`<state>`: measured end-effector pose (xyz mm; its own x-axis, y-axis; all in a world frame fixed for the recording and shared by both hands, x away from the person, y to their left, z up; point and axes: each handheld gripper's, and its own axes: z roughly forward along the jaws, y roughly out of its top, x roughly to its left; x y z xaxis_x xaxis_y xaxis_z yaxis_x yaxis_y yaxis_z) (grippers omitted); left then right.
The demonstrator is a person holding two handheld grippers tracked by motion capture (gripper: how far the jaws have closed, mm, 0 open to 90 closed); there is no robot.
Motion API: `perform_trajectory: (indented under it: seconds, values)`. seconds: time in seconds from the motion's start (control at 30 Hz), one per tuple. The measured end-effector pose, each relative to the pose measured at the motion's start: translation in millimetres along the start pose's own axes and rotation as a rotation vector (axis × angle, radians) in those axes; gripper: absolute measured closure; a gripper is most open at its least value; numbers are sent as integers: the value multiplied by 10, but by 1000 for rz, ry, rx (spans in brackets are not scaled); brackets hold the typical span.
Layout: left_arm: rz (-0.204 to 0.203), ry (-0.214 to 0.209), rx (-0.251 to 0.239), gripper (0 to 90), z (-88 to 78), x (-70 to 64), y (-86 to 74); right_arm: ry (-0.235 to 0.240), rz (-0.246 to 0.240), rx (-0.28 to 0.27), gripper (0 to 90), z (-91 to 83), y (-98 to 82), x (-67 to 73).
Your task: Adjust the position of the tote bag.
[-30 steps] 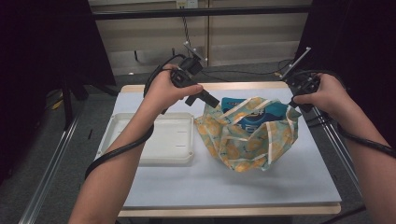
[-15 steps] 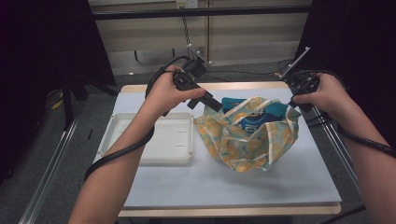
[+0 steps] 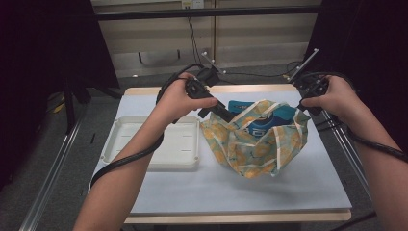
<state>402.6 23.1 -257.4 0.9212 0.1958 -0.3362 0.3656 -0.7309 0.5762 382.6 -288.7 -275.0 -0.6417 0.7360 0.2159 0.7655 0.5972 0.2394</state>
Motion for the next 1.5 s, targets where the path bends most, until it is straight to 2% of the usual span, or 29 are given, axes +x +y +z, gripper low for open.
perform_trajectory:
  seconds: [0.07,0.13,0.27,0.3,0.43,0.47,0.5,0.57,0.6,0.63,0.67,0.73,0.8,0.9,0.97,1.07,1.17,1.23,1.37,1.43,1.5]
  values:
    - [12,10,5,391,44,-17,12,2,-1,5,895,0,3,1]
    - [16,-11,-2,422,67,-29,26,4,6,5,895,2,4,3]
    - [40,-6,6,451,131,-48,44,6,6,5,894,1,5,0]
    - [39,-18,11,474,147,-50,46,7,7,4,893,2,6,-1]
    - [43,-4,11,560,198,-45,51,13,9,0,894,19,-2,-6]
    - [44,-3,5,599,200,-45,50,14,6,1,894,17,-3,-10]
    - [48,-20,13,666,199,-41,52,10,6,-1,894,13,-6,-13]
    - [54,-7,12,752,203,-54,53,10,4,-3,894,8,-8,-14]
    - [61,-14,33,823,195,-57,59,9,7,-4,894,3,-9,-13]
    - [69,-14,30,872,190,-58,61,8,3,-2,894,-1,-9,-15]
    - [58,-18,32,891,182,-64,65,9,5,-6,894,-4,-9,-14]
    - [72,-11,46,899,156,-69,77,7,5,-12,894,-7,-12,-15]
    - [71,-9,35,900,109,-79,87,4,2,-14,894,-11,-17,-20]
    - [69,10,-15,900,-28,-87,106,11,16,-20,894,-17,-27,-17]
    - [65,18,-50,900,-117,-89,121,10,8,-21,895,-21,-36,-25]
    - [65,39,-85,900,-262,-84,163,10,7,-31,896,-20,-43,-27]
    - [54,68,-99,900,-328,-71,207,20,6,-45,896,-28,-37,-20]
    - [48,84,-96,900,-342,-48,236,18,5,-44,896,-40,-24,-6]
    - [35,142,-106,900,-333,66,252,9,2,-53,893,-53,-13,6]
    - [11,179,-86,900,-297,139,241,7,-2,-56,890,-60,-11,5]
    - [-22,190,-87,900,-249,207,218,6,-3,-62,888,-57,-12,3]
